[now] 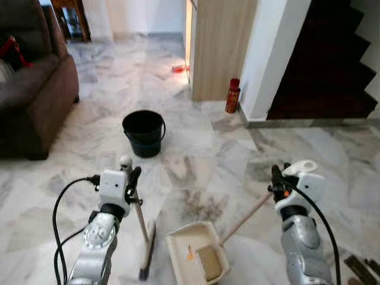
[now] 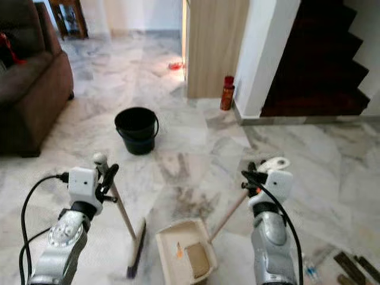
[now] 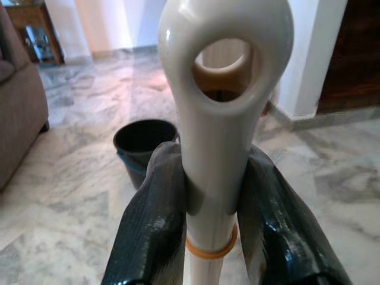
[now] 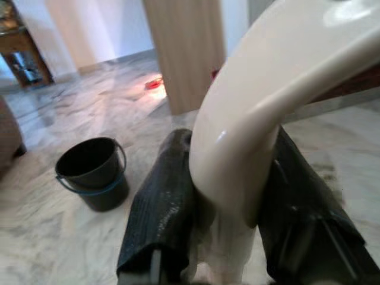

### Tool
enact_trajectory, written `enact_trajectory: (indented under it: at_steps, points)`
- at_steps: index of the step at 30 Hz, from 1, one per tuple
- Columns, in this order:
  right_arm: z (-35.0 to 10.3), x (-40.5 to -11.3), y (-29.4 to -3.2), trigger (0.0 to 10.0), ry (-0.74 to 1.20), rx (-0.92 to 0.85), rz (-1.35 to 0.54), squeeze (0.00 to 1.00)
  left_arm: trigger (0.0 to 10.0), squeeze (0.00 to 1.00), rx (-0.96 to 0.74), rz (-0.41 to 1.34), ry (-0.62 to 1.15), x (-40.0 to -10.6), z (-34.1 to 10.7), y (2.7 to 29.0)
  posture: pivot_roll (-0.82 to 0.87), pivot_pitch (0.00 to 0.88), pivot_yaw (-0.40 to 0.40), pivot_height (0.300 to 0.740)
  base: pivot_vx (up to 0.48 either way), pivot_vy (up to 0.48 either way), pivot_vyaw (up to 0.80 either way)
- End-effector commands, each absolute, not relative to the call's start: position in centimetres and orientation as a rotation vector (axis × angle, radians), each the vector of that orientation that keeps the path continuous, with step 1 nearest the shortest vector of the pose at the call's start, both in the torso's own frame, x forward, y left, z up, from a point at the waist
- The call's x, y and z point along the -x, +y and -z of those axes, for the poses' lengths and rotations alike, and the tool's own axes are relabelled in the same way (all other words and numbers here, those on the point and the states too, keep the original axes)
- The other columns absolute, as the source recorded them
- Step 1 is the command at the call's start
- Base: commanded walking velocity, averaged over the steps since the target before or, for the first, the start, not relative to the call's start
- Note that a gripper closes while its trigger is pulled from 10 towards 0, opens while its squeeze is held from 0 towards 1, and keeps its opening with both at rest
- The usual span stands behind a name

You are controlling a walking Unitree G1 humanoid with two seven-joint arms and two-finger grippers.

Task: Sweep floor

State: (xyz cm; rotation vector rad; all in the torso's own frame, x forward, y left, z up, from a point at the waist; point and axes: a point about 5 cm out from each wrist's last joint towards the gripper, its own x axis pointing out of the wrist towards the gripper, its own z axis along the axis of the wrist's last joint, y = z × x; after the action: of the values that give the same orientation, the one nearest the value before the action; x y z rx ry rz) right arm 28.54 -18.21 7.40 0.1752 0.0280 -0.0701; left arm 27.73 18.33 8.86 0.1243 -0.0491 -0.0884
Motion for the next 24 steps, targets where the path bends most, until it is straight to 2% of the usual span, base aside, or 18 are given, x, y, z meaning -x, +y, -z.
enact_trajectory:
  at_steps: [1,9,13,24]
  points:
    - [-8.5,-28.7,-18.8,10.0,-0.02,-0.201,0.084,0.0,10.0,0.0,-0.139,0.104,-0.11,-28.1,-10.2,17.9,0.01,0.0,0.002,0.74,0.36,0.0,0.0]
    - [-9.9,-28.6,-18.8,10.0,-0.077,-0.298,0.068,0.0,10.0,0.0,-0.142,0.106,-0.109,-28.1,-10.2,17.9,0.01,0.0,0.003,0.74,0.362,0.0,0.0]
    - [-11.0,-28.5,-17.9,10.0,-0.102,-0.31,-0.014,0.0,10.0,0.0,-0.142,0.106,-0.107,-28.2,-10.2,17.9,0.01,0.0,0.004,0.74,0.36,0.0,0.0]
    - [-11.1,-28.8,-18.2,10.0,-0.099,-0.311,0.005,0.0,10.0,0.0,-0.138,0.099,-0.107,-28.3,-10.2,17.9,0.01,0.0,-0.003,0.74,0.36,0.0,0.0]
